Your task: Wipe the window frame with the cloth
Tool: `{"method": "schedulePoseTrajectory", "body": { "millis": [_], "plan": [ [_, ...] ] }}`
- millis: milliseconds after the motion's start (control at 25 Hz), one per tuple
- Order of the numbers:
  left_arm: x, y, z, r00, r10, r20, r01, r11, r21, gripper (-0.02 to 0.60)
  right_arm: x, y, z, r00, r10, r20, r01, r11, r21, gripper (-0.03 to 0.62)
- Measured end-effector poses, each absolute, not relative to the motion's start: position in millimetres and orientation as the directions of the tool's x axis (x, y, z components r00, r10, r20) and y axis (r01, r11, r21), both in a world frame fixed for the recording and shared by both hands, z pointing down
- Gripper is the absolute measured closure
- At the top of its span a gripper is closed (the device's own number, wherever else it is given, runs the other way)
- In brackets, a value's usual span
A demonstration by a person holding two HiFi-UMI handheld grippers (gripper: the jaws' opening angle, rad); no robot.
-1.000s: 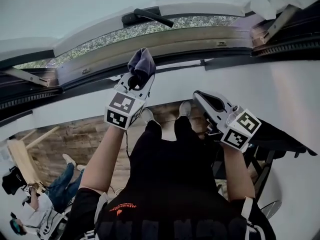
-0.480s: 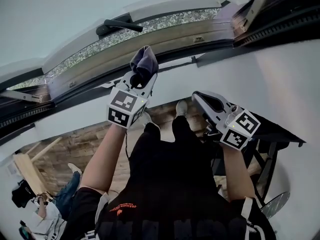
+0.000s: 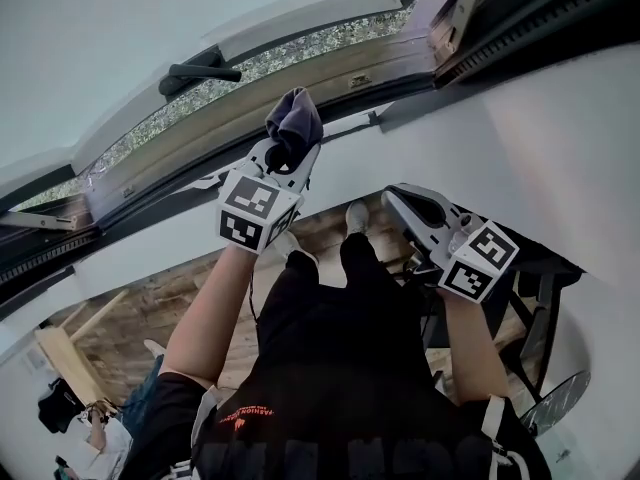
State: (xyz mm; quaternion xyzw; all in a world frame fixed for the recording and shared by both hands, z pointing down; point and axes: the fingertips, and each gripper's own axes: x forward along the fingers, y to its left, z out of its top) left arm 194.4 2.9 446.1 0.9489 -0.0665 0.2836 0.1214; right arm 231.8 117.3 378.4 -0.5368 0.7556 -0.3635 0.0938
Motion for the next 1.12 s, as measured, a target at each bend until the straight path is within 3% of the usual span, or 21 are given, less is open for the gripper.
{"method": "schedulePoseTrajectory", "body": {
  "millis": [1120],
  "plan": [
    [347, 54, 437, 0.854, 0.116, 0.507, -0.045, -0.954, 0.295, 0.527, 295, 166, 383, -0.323, -0.903, 0.284, -0.76, 0.069, -0.647, 0.589]
  ]
}}
